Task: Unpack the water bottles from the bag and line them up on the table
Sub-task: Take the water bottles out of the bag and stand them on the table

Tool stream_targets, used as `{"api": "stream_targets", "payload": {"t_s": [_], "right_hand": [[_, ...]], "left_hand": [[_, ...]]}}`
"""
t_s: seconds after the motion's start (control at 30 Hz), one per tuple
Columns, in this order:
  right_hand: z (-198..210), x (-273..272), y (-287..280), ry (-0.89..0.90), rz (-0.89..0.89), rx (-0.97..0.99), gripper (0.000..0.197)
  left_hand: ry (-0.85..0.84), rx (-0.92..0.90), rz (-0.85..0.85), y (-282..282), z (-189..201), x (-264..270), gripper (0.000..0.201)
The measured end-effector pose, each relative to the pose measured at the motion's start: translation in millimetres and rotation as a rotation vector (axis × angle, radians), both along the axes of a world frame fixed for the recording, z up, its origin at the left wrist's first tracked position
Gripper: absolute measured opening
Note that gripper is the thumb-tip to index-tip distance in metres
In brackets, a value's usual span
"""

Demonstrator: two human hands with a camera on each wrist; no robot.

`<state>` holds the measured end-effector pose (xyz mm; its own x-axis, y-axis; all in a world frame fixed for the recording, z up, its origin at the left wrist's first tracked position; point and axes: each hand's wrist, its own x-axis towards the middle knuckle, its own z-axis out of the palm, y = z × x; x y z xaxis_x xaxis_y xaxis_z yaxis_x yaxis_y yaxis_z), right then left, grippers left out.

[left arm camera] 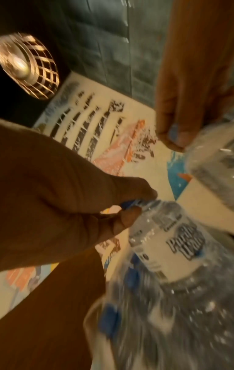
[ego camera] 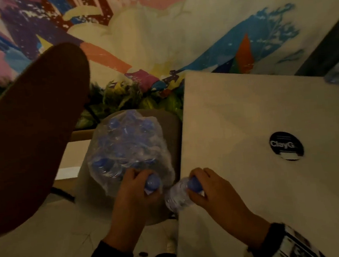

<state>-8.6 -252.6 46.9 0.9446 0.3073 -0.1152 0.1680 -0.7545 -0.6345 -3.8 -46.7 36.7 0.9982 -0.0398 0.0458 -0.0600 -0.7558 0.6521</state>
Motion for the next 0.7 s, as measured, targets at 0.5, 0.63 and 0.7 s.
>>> {"api": "stream_targets", "payload": {"t_s": [0.5,0.63,0.7], "right_hand": [[-22,22,-307,-0.037,-0.48,-0.24,0.018],[-32,37,-346,-0.01,-0.506,-0.272,0.022],[-34,42,-356,-0.011,-0.513,-0.26,0.022]], "left_hand": [[0.143,-0.057,-0.51,-320,-2,74,0.025],[0.195,0.028,-0.467,-374,-24,87,0.027],[0.201,0.041,-0.447,-391,-28,92,0.028]]}}
